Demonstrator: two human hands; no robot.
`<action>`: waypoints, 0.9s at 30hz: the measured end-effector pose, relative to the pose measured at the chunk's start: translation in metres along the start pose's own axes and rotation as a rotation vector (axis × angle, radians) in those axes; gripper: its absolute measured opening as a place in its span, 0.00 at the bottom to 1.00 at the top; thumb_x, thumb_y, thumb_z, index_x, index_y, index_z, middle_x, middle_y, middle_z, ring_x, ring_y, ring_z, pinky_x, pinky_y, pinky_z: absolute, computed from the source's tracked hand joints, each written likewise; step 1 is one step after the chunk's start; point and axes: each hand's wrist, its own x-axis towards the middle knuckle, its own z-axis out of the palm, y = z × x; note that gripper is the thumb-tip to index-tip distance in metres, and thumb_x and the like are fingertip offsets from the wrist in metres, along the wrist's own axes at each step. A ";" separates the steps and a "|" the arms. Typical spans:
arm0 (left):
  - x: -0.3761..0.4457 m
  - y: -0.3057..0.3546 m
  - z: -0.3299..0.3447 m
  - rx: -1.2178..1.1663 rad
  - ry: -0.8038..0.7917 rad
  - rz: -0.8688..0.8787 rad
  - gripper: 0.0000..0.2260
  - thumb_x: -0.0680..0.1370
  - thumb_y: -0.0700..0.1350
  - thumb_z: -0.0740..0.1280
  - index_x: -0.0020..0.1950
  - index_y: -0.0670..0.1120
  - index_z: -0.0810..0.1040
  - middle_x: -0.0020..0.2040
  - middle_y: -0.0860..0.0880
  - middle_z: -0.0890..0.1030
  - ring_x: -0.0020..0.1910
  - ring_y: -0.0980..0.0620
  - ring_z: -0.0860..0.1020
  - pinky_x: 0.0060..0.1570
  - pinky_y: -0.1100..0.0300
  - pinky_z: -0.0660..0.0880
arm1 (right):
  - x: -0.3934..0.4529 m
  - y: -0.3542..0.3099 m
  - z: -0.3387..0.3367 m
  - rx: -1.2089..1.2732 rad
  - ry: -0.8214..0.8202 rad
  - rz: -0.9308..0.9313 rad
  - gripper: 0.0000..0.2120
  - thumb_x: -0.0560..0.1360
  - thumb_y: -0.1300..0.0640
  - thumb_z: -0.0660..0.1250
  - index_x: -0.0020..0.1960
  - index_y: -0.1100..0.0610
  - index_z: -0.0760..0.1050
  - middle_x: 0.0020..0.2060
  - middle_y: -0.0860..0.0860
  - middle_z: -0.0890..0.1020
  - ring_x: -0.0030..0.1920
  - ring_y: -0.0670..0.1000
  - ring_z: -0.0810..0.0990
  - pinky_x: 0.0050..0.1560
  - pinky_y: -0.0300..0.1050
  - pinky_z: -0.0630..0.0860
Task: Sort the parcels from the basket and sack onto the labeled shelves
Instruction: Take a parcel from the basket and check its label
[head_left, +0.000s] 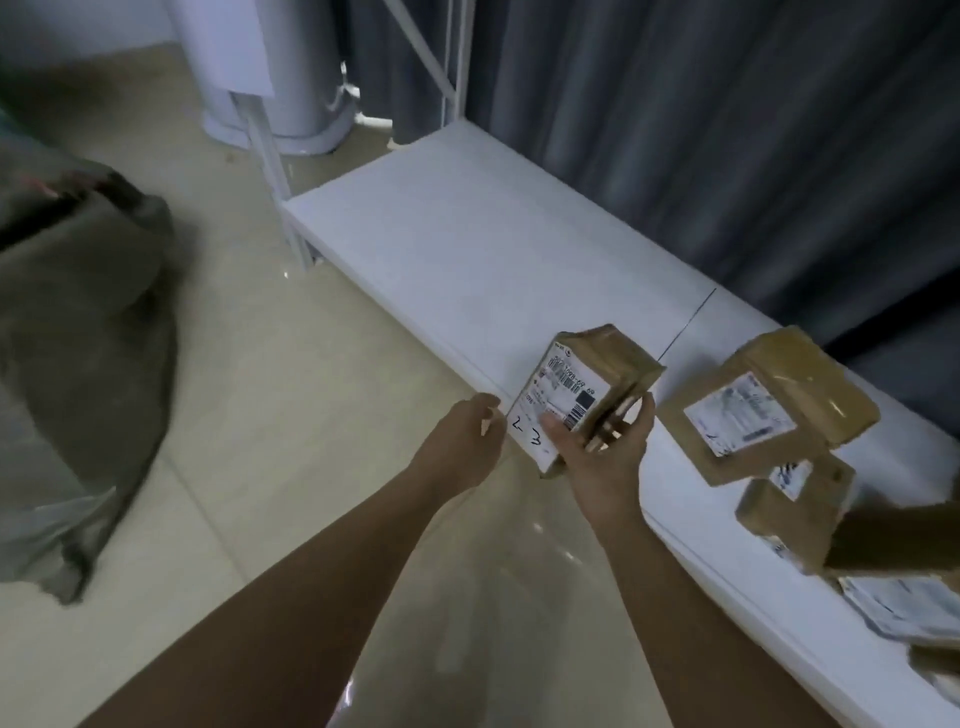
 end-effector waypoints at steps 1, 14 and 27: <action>0.017 -0.011 0.015 0.008 0.023 0.055 0.17 0.82 0.45 0.58 0.71 0.45 0.68 0.67 0.45 0.73 0.63 0.48 0.73 0.60 0.61 0.67 | 0.013 0.021 0.000 0.006 0.037 -0.074 0.40 0.68 0.67 0.77 0.67 0.46 0.57 0.54 0.44 0.71 0.46 0.26 0.76 0.39 0.28 0.76; 0.097 -0.046 0.102 0.094 0.104 0.434 0.20 0.80 0.38 0.58 0.73 0.45 0.66 0.70 0.46 0.70 0.71 0.50 0.66 0.69 0.59 0.61 | 0.088 0.123 -0.026 -0.062 0.283 -0.299 0.57 0.66 0.50 0.80 0.80 0.49 0.42 0.77 0.50 0.56 0.63 0.38 0.61 0.63 0.37 0.60; 0.084 -0.025 0.113 -0.020 -0.003 0.381 0.26 0.81 0.43 0.60 0.78 0.45 0.56 0.76 0.48 0.61 0.74 0.51 0.62 0.71 0.57 0.61 | 0.068 0.130 -0.044 -0.111 0.220 -0.256 0.37 0.76 0.47 0.70 0.78 0.44 0.53 0.75 0.49 0.63 0.72 0.51 0.66 0.71 0.53 0.66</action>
